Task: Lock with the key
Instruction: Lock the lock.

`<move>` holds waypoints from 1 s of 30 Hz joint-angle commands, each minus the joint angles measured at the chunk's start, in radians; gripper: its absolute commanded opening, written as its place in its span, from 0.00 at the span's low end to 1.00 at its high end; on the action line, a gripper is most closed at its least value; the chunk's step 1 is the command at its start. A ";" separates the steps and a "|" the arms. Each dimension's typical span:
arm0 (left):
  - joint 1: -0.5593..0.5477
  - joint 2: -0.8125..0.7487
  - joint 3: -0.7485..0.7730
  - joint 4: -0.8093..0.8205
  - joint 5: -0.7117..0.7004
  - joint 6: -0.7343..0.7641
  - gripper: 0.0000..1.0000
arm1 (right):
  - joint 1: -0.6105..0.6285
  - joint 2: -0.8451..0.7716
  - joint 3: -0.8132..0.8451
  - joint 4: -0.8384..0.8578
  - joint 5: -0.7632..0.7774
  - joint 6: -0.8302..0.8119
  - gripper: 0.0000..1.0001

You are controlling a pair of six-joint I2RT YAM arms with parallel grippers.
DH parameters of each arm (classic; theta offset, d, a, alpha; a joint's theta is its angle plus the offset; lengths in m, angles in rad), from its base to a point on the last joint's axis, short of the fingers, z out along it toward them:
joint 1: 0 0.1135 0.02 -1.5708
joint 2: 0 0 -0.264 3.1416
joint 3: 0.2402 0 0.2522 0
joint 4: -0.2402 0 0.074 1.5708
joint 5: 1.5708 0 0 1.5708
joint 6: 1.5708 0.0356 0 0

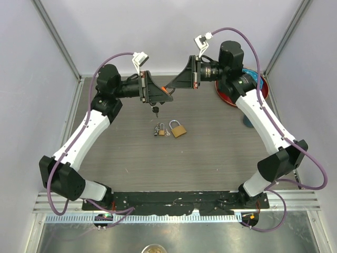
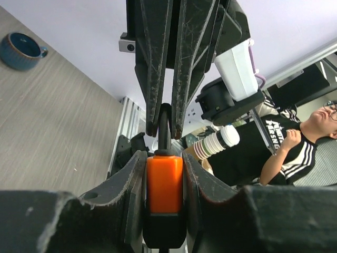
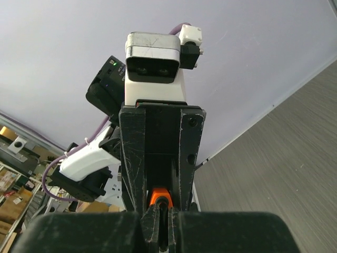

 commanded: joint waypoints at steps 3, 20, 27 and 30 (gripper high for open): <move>-0.012 0.005 0.043 -0.018 0.105 0.016 0.00 | -0.012 0.006 0.094 -0.034 0.061 -0.037 0.02; -0.012 -0.064 0.025 0.095 -0.220 -0.007 0.00 | 0.068 -0.129 -0.185 0.316 0.317 0.203 0.41; -0.012 -0.069 0.014 0.094 -0.214 -0.007 0.00 | 0.080 -0.117 -0.199 0.411 0.365 0.270 0.23; -0.012 -0.076 0.008 0.094 -0.220 -0.004 0.00 | 0.085 -0.103 -0.179 0.399 0.352 0.262 0.01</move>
